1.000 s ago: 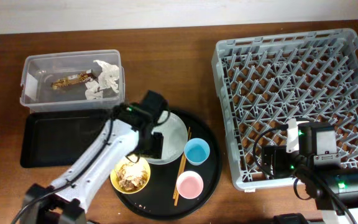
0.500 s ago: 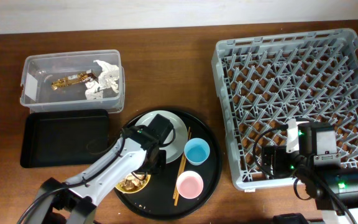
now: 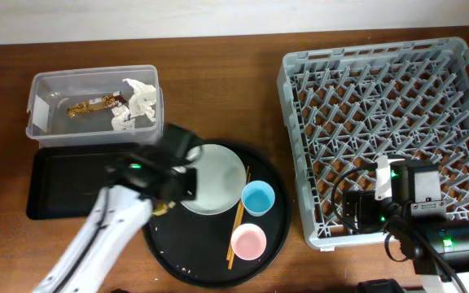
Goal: Sort waste into correct bins and load items into the dishwasher rack
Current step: 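Grasp the yellow bowl with the left gripper and tip shells onto black tray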
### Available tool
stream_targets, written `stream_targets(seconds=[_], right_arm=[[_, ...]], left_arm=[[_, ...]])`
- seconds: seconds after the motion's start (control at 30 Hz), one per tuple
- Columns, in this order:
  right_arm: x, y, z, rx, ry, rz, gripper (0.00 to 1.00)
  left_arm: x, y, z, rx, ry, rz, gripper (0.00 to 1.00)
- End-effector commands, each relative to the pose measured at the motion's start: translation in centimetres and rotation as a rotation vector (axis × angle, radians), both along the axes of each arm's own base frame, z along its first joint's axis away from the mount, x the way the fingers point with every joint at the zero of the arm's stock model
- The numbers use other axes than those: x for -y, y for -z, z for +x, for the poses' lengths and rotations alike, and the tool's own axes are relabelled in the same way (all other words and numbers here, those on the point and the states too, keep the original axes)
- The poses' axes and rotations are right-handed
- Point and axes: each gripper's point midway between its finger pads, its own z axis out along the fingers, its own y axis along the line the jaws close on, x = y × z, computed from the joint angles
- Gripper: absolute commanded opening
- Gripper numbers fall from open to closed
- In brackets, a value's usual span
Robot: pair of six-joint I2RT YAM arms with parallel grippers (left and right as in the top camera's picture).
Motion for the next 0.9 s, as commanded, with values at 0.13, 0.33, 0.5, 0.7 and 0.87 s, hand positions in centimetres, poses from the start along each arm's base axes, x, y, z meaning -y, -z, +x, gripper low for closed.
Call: stream_targets(seconds=[0.13,0.33,0.5,0.7,0.87], right_arm=[[0.0,-0.6,0.2,0.018,0.006,0.002,0.99],[0.0,-0.6,0.2,0.018,0.006,0.002,0.99],[0.0,-0.6,0.2,0.018,0.006,0.002,0.99],[0.0,-0.6,0.2,0.018,0.006,0.002,0.99],[0.0,-0.6,0.2,0.018,0.006,0.002,0.99]], left_arm=[[-8.2,-1.3,6.4,0.115,-0.033,-0.493,0.00],[-13.4,-0.3,8.3,0.182,-0.192,-1.114,0.00],[-17.3,-5.0,8.3,0.374,-0.269,-1.421,0.00],[-18.0,-5.4,8.1,0.225,-0.455,-1.558,0.00],[-18.0,-5.4,8.1,0.214,-0.465,-1.565,0.00]])
